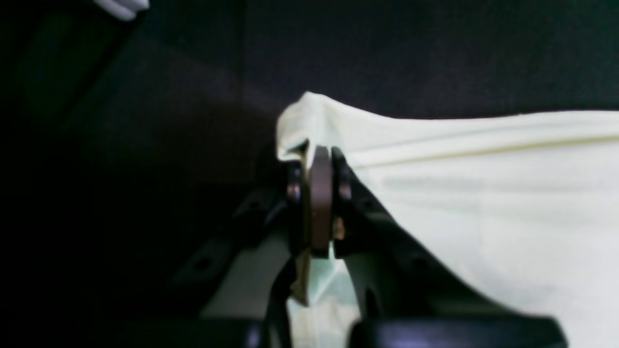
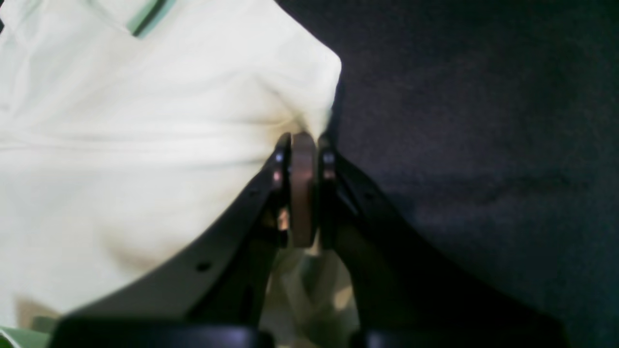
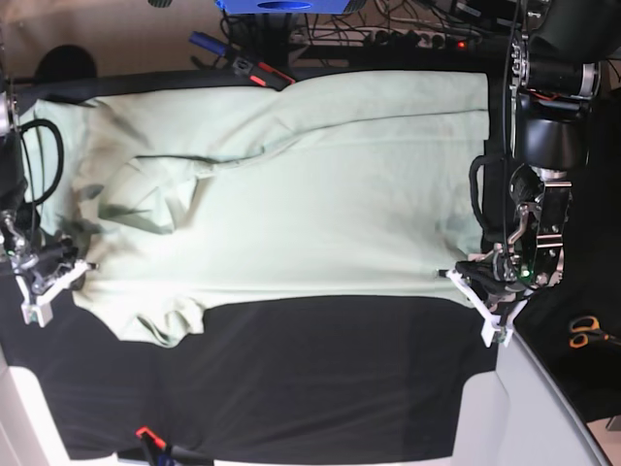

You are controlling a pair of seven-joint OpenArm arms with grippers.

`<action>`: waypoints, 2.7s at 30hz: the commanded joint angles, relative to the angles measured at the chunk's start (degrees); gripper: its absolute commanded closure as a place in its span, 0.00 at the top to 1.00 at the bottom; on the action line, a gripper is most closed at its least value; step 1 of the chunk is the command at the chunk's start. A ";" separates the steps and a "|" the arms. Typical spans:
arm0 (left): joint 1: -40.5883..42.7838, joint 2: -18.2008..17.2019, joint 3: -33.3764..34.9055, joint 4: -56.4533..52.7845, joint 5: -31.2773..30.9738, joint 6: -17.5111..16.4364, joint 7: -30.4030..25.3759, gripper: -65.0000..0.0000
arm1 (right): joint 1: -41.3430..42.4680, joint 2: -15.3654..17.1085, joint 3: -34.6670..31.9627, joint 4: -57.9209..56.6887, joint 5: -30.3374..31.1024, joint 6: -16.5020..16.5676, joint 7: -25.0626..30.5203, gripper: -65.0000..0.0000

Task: Fold the T-shirt properly
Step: 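Pinch the shirt side edges near the hem with both grippers, then lift the gripped side edges and fold them toward the collar, then adjust the right gripper's hold on the folded fabric near the sleeve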

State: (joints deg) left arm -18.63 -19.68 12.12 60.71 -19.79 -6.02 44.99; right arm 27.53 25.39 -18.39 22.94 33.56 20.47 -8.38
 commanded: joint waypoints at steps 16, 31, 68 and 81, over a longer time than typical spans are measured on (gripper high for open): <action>7.34 -1.46 -0.47 17.40 0.67 0.88 7.97 0.00 | -7.27 3.67 8.85 15.96 0.24 -0.91 -8.10 0.00; 15.86 -2.25 -0.47 24.96 0.76 0.88 12.81 0.00 | -15.79 3.49 12.55 23.00 0.42 -1.00 -8.72 0.00; 25.45 -7.70 0.32 31.56 1.20 0.88 15.53 0.00 | -28.45 0.06 21.16 41.63 0.24 -3.55 -20.06 0.00; 26.68 -7.61 0.23 32.70 1.20 0.88 15.53 0.00 | -29.51 -3.98 32.15 50.07 0.15 -7.41 -26.21 0.37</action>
State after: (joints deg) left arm 8.64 -26.33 12.80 92.53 -19.29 -5.45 60.84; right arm -3.07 20.27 13.39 71.99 33.01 12.69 -35.77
